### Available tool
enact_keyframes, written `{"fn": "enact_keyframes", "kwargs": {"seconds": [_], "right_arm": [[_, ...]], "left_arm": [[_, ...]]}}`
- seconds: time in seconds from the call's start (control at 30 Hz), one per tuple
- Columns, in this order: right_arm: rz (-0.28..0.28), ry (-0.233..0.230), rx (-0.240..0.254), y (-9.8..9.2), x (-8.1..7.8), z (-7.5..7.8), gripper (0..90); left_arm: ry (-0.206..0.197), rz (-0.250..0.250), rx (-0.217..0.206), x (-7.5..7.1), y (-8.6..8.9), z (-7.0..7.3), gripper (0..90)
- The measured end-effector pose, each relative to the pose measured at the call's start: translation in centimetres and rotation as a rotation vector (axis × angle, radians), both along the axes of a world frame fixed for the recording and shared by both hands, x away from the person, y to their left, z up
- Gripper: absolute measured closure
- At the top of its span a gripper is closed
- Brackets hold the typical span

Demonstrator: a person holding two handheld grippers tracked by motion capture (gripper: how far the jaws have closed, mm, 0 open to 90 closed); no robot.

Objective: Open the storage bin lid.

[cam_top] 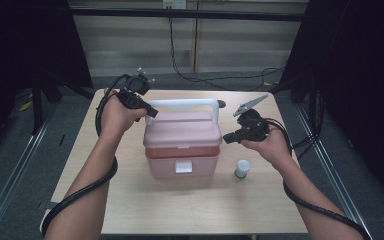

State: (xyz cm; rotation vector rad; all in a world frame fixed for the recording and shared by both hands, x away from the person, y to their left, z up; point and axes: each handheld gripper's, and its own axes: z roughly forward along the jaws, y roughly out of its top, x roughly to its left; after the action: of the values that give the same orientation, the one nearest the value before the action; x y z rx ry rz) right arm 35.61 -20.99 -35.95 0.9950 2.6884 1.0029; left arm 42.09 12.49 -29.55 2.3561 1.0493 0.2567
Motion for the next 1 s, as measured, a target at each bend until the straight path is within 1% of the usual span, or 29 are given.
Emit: {"fn": "enact_keyframes", "kwargs": {"seconds": [0.17, 0.2, 0.3, 0.37, 0.4, 0.5, 0.53, 0.63, 0.77, 0.83, 0.87, 0.93, 1.0], "right_arm": [[0.009, 0.011, 0.016, 0.4, 0.0, -0.2, 90.0], [0.017, 0.002, 0.022, 0.5, 0.1, -0.2, 90.0], [0.019, 0.006, 0.030, 0.7, 0.0, -0.2, 90.0], [0.025, 0.005, 0.033, 1.0, 0.1, -0.2, 90.0], [0.028, 0.003, 0.028, 1.1, 0.1, -0.2, 90.0], [0.033, 0.008, 0.023, 1.7, 0.2, -0.3, 90.0], [0.039, 0.009, 0.033, 1.9, 0.3, -0.4, 90.0], [0.048, 0.016, 0.029, 2.4, 0.4, -0.5, 90.0], [0.059, 0.018, 0.038, 2.9, 0.5, -0.7, 90.0], [0.059, 0.020, 0.043, 3.2, 0.5, -0.6, 90.0], [0.063, 0.017, 0.037, 3.3, 0.5, -0.6, 90.0], [0.063, 0.024, 0.037, 3.3, 0.6, -0.6, 90.0], [0.065, 0.019, 0.039, 3.3, 0.6, -0.6, 90.0]], "left_arm": [[-0.009, 0.002, -0.008, 0.2, 0.1, 0.6, 68.1], [-0.010, -0.001, -0.005, 0.3, 0.1, 0.7, 68.1], [-0.006, 0.001, -0.006, 0.5, 0.3, 0.9, 68.1], [-0.002, 0.005, -0.008, 0.5, 0.3, 0.9, 68.1], [-0.002, 0.010, -0.015, 0.5, 0.3, 0.8, 68.1], [-0.002, 0.007, -0.015, 0.6, 0.3, 0.8, 68.1], [-0.003, 0.003, -0.015, 0.7, 0.4, 0.7, 68.1], [-0.002, 0.007, -0.017, 0.7, 0.4, 0.7, 68.0], [0.000, 0.003, -0.021, 0.7, 0.4, 0.6, 68.1], [-0.008, 0.005, -0.015, 0.6, 0.4, 0.5, 68.1], [-0.009, 0.005, -0.022, 0.6, 0.5, 0.5, 68.1], [-0.012, 0.005, -0.024, 0.6, 0.5, 0.4, 68.1], [-0.017, 0.005, -0.022, 0.6, 0.6, 0.3, 68.0]]}}
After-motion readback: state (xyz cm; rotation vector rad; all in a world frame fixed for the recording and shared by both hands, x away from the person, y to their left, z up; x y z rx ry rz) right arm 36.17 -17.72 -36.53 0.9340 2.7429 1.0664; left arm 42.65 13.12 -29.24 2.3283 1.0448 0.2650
